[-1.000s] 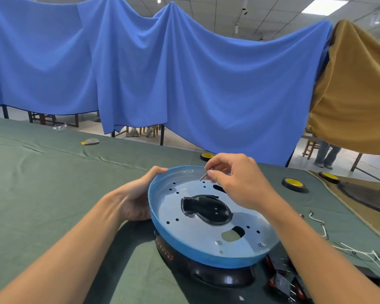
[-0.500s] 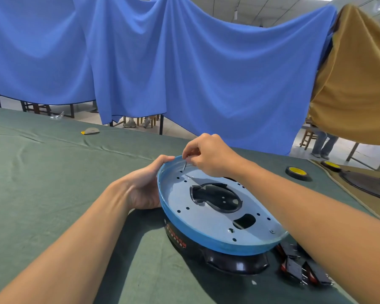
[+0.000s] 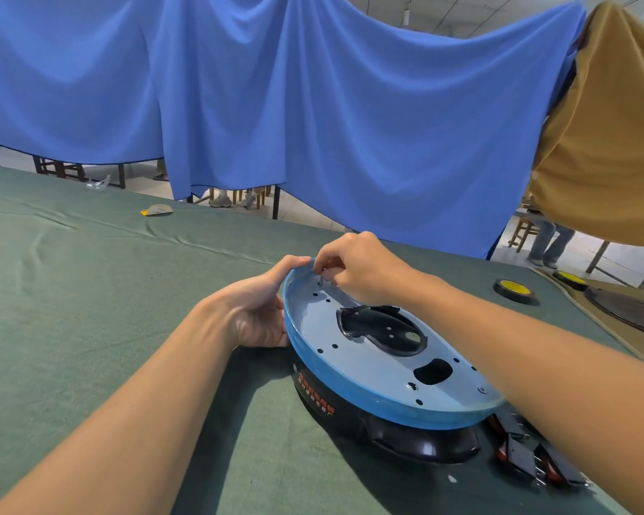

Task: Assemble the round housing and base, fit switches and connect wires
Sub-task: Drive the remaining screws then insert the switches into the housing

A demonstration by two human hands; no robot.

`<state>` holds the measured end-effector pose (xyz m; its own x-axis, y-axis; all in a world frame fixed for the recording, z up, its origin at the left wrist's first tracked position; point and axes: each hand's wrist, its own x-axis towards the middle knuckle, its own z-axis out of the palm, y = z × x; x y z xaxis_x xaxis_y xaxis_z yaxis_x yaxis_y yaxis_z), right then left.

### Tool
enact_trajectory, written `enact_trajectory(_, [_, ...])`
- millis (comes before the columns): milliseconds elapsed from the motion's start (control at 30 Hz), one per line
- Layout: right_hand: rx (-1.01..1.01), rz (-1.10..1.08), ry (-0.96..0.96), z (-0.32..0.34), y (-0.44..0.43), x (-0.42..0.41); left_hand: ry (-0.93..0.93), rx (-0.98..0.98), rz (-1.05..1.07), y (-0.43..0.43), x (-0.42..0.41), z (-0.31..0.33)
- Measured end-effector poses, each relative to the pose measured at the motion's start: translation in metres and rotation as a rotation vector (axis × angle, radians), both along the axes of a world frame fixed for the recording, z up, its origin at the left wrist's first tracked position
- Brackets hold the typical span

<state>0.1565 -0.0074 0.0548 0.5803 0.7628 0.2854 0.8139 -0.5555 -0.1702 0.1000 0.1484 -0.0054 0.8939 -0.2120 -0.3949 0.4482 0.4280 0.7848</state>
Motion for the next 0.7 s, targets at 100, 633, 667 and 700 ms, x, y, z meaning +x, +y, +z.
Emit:
enact_trajectory(100, [-0.027,-0.005,-0.014,0.0,-0.003,0.004,0.011,-0.043,0.005,-0.001,-0.001,-0.001])
enact_trajectory(633, [-0.031,0.022,0.04,0.006,0.004,0.012,0.032,-0.087,-0.003,-0.002,-0.001,0.001])
enact_trajectory(667, [-0.032,0.02,0.035,0.006,0.005,0.012,0.032,-0.093,-0.003,-0.002,-0.001,0.002])
enact_trajectory(700, [-0.031,0.017,0.039,0.006,0.005,0.012,0.031,-0.095,-0.004,-0.002,-0.002,0.002])
